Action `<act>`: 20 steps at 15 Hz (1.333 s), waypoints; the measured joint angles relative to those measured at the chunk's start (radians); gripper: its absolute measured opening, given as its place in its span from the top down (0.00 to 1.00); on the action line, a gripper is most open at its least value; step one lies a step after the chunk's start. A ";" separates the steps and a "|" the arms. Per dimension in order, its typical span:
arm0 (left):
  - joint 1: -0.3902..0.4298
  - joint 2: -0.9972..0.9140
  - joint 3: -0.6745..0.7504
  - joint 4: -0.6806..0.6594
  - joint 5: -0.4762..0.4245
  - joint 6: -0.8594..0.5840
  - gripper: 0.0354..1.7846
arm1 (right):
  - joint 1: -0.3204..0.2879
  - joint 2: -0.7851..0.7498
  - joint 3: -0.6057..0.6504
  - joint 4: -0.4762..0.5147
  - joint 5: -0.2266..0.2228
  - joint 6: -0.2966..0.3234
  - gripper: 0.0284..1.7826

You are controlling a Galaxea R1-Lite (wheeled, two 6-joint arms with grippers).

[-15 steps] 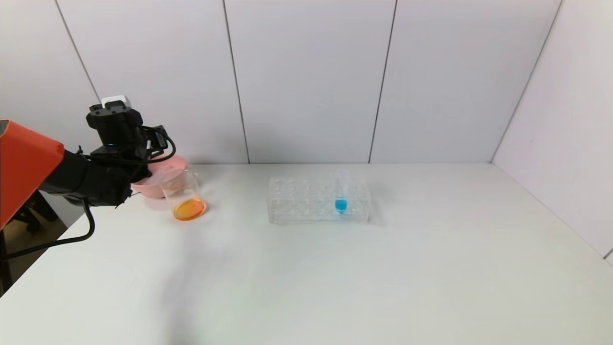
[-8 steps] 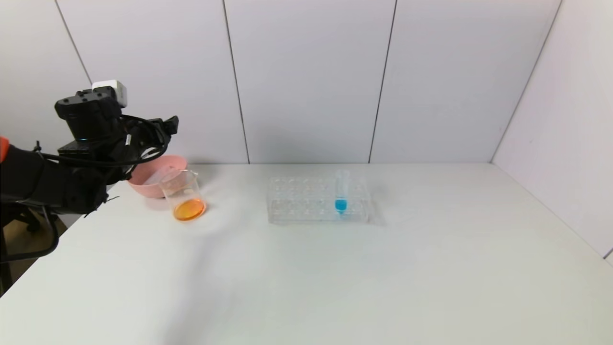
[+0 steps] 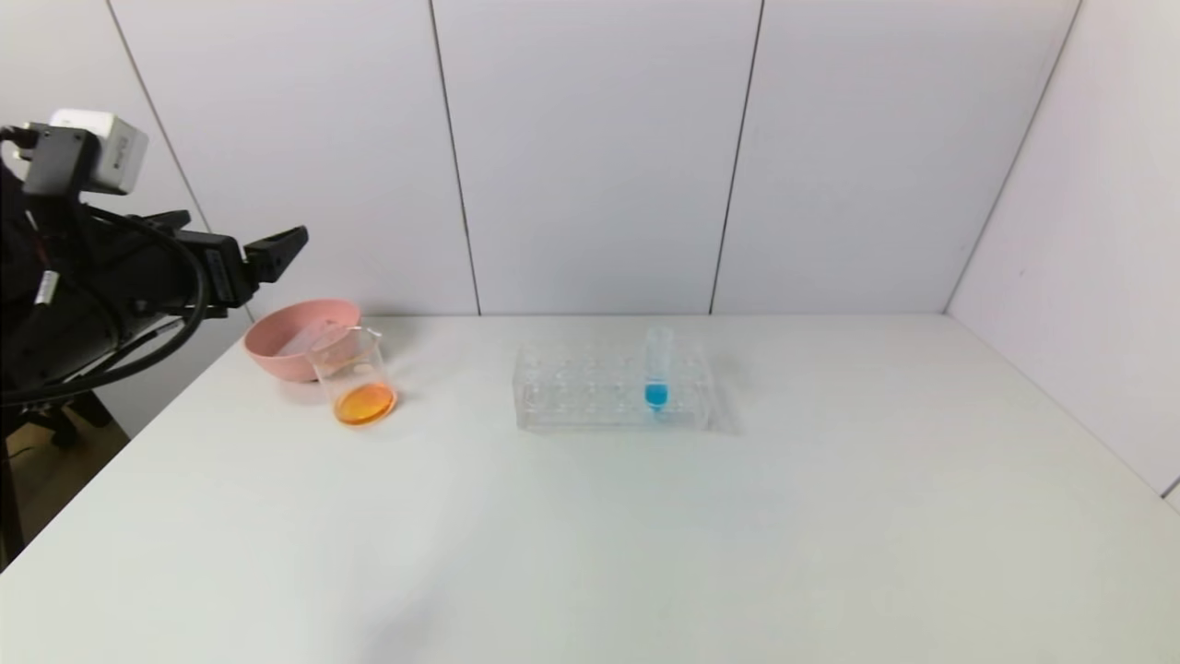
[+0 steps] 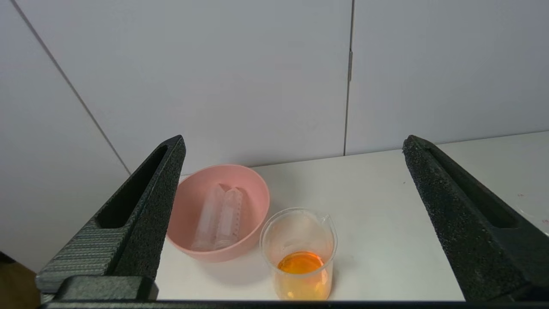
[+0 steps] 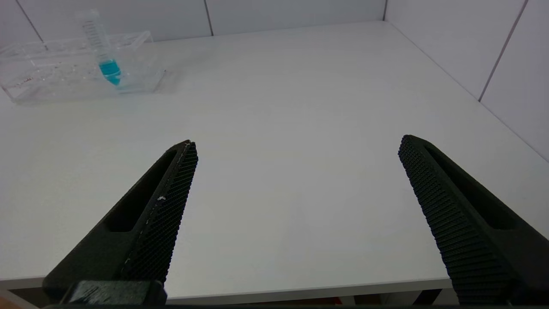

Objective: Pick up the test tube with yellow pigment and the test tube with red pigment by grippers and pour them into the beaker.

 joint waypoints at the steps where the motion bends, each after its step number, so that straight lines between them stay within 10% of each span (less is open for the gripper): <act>1: 0.000 -0.057 0.016 0.038 0.009 0.011 0.01 | 0.000 0.000 0.000 0.000 0.000 0.000 0.04; 20: -0.006 -1.398 0.410 0.741 0.034 0.020 0.01 | 0.000 0.000 0.000 0.000 0.000 0.000 0.04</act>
